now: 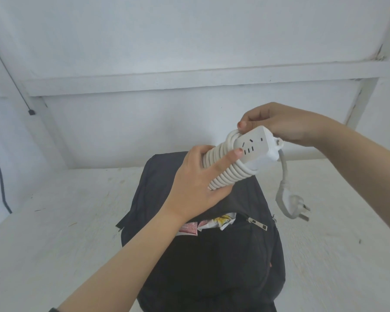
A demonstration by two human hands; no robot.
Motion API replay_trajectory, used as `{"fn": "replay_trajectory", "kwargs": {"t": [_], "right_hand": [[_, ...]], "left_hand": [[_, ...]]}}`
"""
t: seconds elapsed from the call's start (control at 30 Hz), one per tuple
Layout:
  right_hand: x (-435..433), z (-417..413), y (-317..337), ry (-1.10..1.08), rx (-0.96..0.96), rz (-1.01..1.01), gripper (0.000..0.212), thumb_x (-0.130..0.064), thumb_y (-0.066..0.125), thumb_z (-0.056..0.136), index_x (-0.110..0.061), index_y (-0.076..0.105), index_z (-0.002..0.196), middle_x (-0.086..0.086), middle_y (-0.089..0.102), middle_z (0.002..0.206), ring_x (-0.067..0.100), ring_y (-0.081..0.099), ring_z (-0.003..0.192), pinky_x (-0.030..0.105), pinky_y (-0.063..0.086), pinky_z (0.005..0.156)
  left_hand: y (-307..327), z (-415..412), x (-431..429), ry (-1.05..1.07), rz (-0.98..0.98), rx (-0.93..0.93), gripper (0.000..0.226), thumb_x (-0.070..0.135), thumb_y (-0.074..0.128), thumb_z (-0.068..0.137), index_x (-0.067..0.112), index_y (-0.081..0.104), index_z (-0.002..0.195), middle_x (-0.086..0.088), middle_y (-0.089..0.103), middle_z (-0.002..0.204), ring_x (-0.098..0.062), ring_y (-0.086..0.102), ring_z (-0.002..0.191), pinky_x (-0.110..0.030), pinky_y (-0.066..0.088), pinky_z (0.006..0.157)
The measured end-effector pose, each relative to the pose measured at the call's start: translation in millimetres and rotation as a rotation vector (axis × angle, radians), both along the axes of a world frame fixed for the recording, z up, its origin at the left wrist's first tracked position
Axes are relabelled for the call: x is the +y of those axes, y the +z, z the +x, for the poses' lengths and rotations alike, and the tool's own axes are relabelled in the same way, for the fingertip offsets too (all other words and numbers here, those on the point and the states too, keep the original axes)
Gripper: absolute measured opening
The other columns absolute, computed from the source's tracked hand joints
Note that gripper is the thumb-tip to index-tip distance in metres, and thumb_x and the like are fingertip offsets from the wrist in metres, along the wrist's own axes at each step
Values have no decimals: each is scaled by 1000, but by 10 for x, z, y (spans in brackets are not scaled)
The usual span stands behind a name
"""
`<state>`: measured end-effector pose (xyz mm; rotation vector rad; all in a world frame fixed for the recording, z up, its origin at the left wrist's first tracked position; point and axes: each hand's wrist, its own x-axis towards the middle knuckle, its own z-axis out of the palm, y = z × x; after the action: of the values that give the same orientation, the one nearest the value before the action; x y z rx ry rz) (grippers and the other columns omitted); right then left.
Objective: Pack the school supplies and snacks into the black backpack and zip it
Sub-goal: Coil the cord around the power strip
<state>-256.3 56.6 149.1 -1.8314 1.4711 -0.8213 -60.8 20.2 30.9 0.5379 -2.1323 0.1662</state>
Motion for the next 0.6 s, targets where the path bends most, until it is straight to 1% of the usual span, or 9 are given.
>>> {"fn": "replay_trajectory", "kwargs": {"t": [0.07,0.1,0.23,0.3,0.37,0.43,0.5,0.53,0.6], "right_hand": [[-7,-36,-95,20,-64,4,32,-46,71,79,-17,65,66,11,50,72,23,41,68,28,34,57],[-11,-50,-143,19,-94,-11,32,-47,67,78,-19,65,64,12,50,72,25,39,68,28,33,57],[-19,-71,-319,-27,-255,-136,27,-32,53,83,-25,61,58,-2,54,62,17,40,55,23,33,47],[-25,-85,-371,-68,-329,-179,25,-30,54,83,-26,59,59,9,42,67,17,25,54,20,24,41],[-15,-97,-394,-89,-330,-166,18,-34,57,77,-26,58,61,12,33,71,20,15,58,19,16,43],[3,-105,-426,-89,-320,-121,11,-30,55,71,-23,57,62,7,33,62,13,18,50,16,19,41],[35,-95,-469,-96,-312,-95,11,-18,49,76,-16,55,66,-3,33,51,9,23,42,18,26,39],[49,-83,-497,-109,-296,-89,14,-17,49,81,-13,53,68,-6,33,48,9,26,40,20,30,40],[70,-49,-577,-153,-284,-53,31,-22,48,96,-12,42,68,-7,33,48,11,30,39,27,41,45]], "left_hand": [[0,-13,9,2,33,21,71,43,60,79,47,16,135,-14,47,118,-23,49,104,-35,55,80],[2,-18,10,0,51,28,72,43,61,79,47,16,135,-14,47,118,-22,50,104,-35,55,80],[18,-36,8,1,87,29,71,44,59,79,48,16,135,-13,48,117,-21,51,103,-34,55,80],[28,-34,3,8,103,34,70,45,58,78,50,15,134,-12,49,116,-21,51,101,-33,55,79],[18,-27,-12,8,97,19,70,45,58,78,51,16,134,-11,48,116,-20,50,101,-32,54,80],[4,-25,-26,1,106,24,71,44,61,77,51,17,133,-10,48,116,-18,50,101,-32,55,79],[-1,-38,-38,6,140,49,74,42,65,76,52,18,131,-8,47,115,-18,50,100,-33,55,78],[-4,-44,-41,13,160,68,75,41,67,75,52,19,131,-7,47,115,-17,50,99,-33,55,78],[1,-44,-55,31,211,124,77,40,68,74,54,18,130,-2,44,113,-13,50,97,-29,53,77]]}}
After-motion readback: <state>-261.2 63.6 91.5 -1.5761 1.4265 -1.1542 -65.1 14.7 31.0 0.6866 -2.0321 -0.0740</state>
